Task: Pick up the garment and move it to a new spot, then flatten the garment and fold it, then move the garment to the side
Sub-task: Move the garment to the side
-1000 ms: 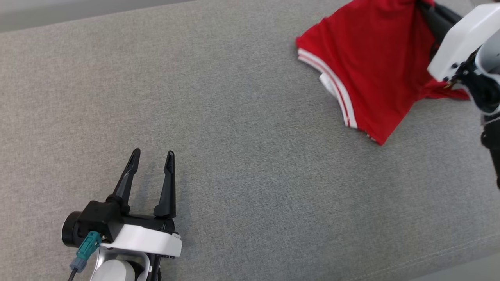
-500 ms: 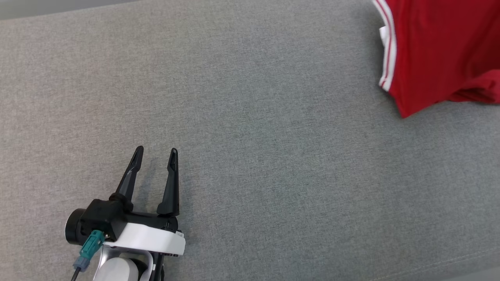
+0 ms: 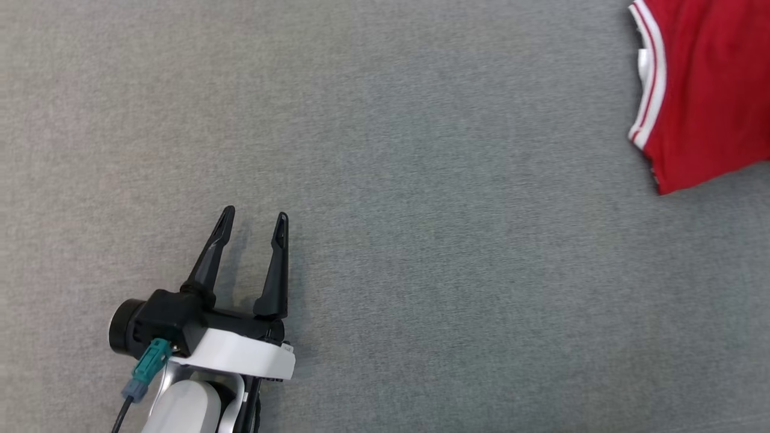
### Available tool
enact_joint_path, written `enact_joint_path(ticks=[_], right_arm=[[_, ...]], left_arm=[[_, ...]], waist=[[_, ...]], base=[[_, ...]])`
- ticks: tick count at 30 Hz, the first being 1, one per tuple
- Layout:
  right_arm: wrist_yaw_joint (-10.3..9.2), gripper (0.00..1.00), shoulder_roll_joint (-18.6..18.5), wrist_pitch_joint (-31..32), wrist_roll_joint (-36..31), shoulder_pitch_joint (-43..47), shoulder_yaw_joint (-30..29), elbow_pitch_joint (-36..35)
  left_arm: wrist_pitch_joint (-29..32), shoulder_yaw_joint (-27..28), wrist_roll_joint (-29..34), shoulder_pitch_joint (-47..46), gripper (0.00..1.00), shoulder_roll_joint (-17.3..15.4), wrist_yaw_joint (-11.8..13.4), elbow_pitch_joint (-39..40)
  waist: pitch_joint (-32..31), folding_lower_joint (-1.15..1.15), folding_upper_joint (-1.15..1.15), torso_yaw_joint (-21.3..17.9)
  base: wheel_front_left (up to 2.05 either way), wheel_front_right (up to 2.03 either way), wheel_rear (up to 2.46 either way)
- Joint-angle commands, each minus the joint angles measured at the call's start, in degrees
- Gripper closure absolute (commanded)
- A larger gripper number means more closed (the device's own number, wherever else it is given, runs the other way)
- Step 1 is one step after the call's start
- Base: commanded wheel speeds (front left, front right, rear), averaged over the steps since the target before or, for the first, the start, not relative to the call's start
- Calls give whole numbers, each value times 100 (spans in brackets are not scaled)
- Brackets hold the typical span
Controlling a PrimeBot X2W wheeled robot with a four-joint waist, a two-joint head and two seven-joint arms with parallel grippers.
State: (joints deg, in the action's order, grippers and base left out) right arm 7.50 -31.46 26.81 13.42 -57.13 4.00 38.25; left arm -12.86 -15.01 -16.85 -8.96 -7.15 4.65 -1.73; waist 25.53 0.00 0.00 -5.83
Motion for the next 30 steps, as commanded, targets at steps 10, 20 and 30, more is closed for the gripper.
enact_joint_path(ticks=[10, 20, 30], right_arm=[[-1, 100, -412, -649, -1303, -238, -439, 825], [-1, 0, -313, -1338, -2236, -225, -631, 921], [-1, 0, 131, -1966, -2312, -330, -830, 1125]], left_arm=[[-56, -36, 5, -217, 0, -49, -25, -60], [-86, -68, -14, -241, 0, -63, 25, -91], [-61, -27, -39, -289, 0, -125, 69, -120]], waist=[[367, 0, 0, 537], [447, 0, 0, 556], [266, 0, 0, 407]], base=[[0, 0, 0], [0, 0, 0], [0, 0, 0]])
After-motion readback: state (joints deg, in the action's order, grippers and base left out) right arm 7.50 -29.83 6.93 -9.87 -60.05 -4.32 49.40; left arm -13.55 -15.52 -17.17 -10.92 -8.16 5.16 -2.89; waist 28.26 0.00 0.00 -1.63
